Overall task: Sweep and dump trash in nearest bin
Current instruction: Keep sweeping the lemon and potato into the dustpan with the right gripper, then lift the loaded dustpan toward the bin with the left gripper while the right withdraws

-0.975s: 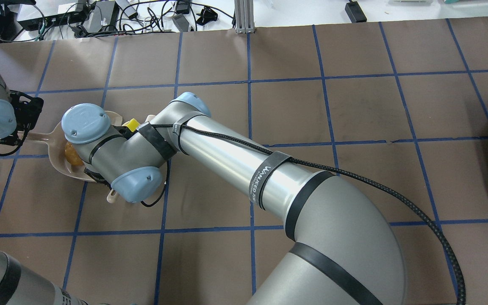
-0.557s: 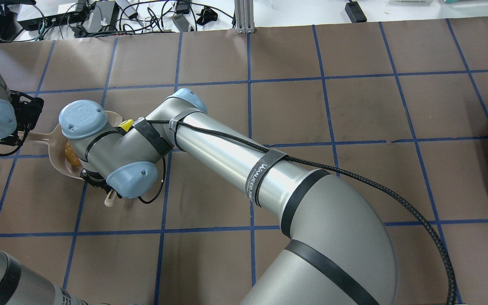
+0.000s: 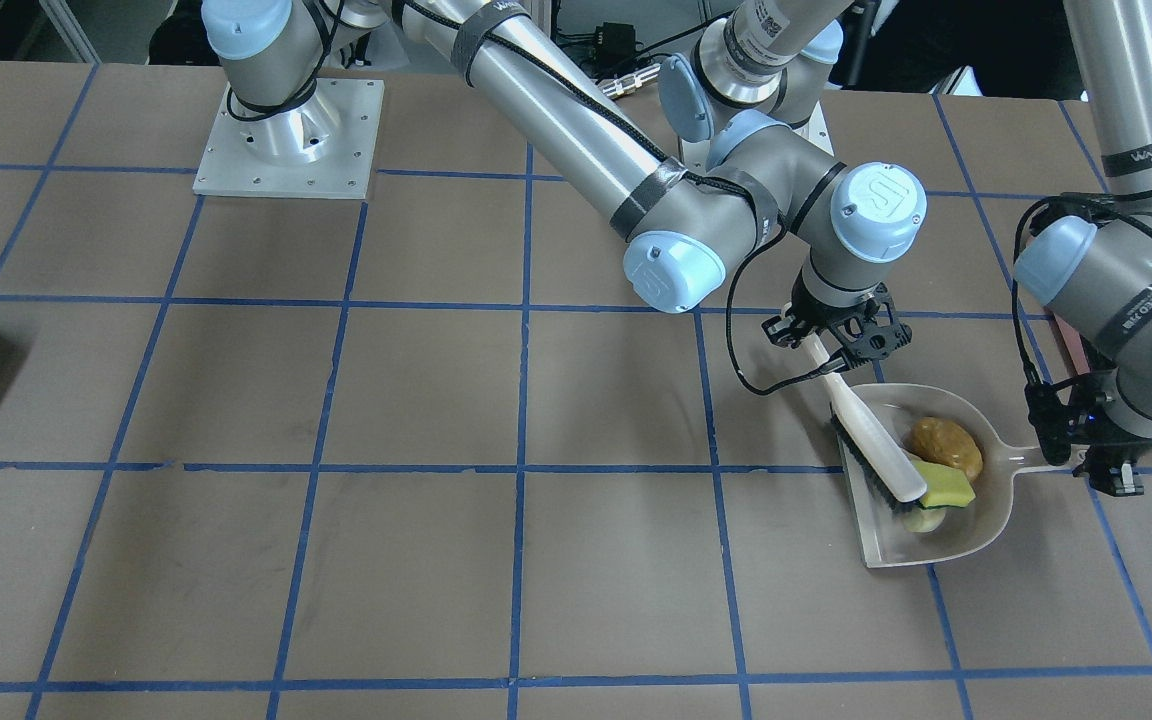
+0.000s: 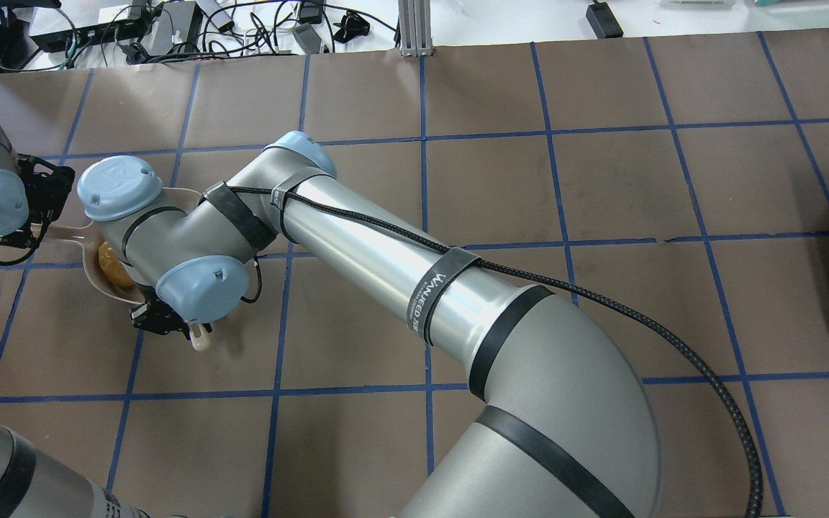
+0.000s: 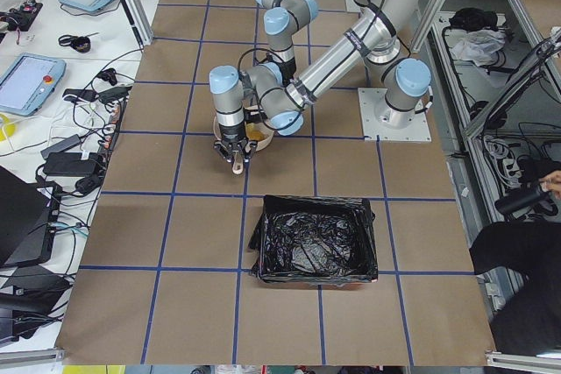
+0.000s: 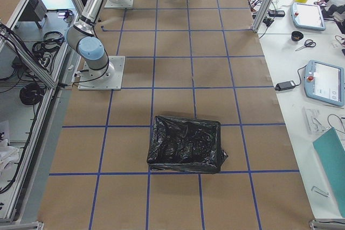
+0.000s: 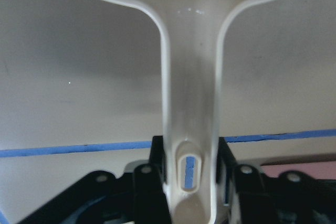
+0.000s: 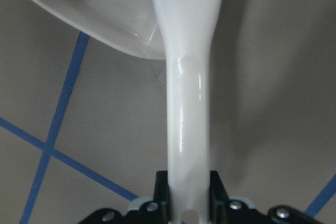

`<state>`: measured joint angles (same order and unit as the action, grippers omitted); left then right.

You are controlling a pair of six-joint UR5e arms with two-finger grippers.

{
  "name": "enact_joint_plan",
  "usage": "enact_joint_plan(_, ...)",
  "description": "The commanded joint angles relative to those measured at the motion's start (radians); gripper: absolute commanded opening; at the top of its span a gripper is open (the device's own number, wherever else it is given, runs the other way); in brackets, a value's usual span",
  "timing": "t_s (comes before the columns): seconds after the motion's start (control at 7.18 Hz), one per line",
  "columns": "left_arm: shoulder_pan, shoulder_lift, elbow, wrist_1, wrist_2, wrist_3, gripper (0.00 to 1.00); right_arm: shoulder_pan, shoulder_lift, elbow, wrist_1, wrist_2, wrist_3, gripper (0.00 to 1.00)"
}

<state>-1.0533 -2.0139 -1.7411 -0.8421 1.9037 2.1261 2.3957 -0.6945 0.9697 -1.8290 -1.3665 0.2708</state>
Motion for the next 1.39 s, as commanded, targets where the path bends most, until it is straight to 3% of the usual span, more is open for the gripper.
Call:
enact_joint_plan(0.0, -0.001, 0.001, 0.000, 0.000, 0.000, 0.000, 0.00, 0.003, -0.006, 0.018, 0.011, -0.072, -0.135, 0.00)
enact_joint_plan(0.56, 0.001, 0.001, 0.003, 0.000, -0.005, 0.006, 0.00, -0.030, -0.088, 0.069, -0.002, -0.022, 0.354, 0.00)
enact_joint_plan(0.84, 0.001, 0.024, 0.012, -0.006, -0.018, 0.017, 0.00, -0.131, -0.166, 0.116, 0.020, -0.032, 0.491, 0.00)
enact_joint_plan(1.25, 0.044, 0.058, 0.020, -0.030, -0.080, 0.015, 0.00, -0.197, -0.424, 0.508, -0.031, -0.074, 0.446, 0.00)
